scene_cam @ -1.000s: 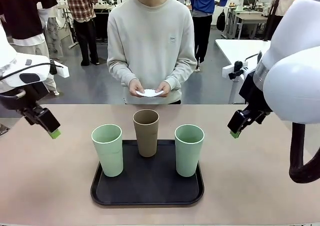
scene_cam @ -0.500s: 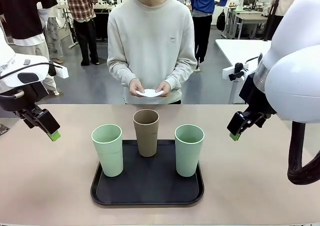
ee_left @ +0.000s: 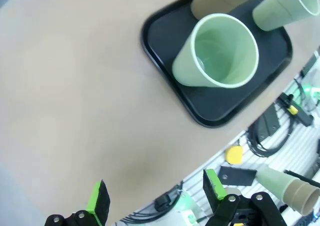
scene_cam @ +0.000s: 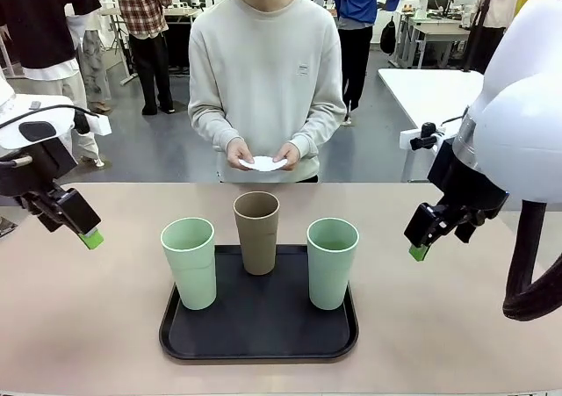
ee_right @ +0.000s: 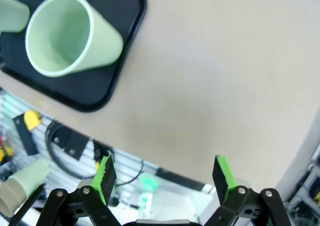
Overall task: Place coasters on the table and set cups on them.
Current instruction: Pick up one Reusable plastic cup and place it on a coaster set by the human.
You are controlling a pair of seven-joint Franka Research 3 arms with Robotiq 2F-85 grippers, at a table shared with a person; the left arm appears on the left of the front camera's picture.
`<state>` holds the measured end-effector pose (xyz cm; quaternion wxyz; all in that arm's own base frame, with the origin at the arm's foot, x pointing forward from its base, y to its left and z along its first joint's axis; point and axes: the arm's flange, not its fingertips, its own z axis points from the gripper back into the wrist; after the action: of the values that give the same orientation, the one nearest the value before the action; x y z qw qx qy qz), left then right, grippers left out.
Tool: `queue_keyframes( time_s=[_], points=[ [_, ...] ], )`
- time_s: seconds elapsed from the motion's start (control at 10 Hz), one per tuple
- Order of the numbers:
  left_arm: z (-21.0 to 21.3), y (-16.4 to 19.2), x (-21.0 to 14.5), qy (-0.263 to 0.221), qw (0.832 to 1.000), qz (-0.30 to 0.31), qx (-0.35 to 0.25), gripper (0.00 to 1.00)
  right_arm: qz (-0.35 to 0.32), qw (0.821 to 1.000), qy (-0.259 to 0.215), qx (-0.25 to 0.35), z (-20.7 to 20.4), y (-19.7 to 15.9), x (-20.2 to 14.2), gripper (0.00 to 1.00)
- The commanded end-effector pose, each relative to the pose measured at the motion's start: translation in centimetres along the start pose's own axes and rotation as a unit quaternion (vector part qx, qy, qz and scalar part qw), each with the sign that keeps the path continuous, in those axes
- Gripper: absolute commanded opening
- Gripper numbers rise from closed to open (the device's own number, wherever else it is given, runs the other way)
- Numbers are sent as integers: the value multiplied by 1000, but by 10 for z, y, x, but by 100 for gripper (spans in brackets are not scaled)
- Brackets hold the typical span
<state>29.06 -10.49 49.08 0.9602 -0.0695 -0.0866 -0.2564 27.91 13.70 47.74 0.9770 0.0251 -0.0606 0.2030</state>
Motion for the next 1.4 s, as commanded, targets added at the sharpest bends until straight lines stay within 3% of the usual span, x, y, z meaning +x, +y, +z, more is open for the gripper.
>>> queue_keyframes(
  time_s=[0.0,0.1,0.2,0.4,0.5,0.7,1.0,1.3],
  points=[
    [-19,-2,-35,3,1000,7,-18,100,-27,999,-5,25,-22,-4,-33,100],
    [0,0,0,0,1000,0,0,100,0,1000,0,0,0,0,0,100],
    [0,2,-3,6,1000,3,-11,100,-10,1000,7,14,0,0,-2,100],
    [9,37,-19,-84,982,26,-167,100,-58,978,-47,195,-13,-54,-20,100],
    [16,57,-21,-119,960,34,-251,100,-84,956,-66,275,-20,-80,-25,100],
    [36,92,-43,-176,919,52,-350,100,-119,932,-63,337,-31,-112,-41,100],
    [26,161,-81,-171,884,142,-411,100,-157,909,-61,382,-52,-166,-76,100],
    [24,196,-100,-139,879,180,-420,100,-185,888,-114,406,-51,-193,-113,100]
  ],
)
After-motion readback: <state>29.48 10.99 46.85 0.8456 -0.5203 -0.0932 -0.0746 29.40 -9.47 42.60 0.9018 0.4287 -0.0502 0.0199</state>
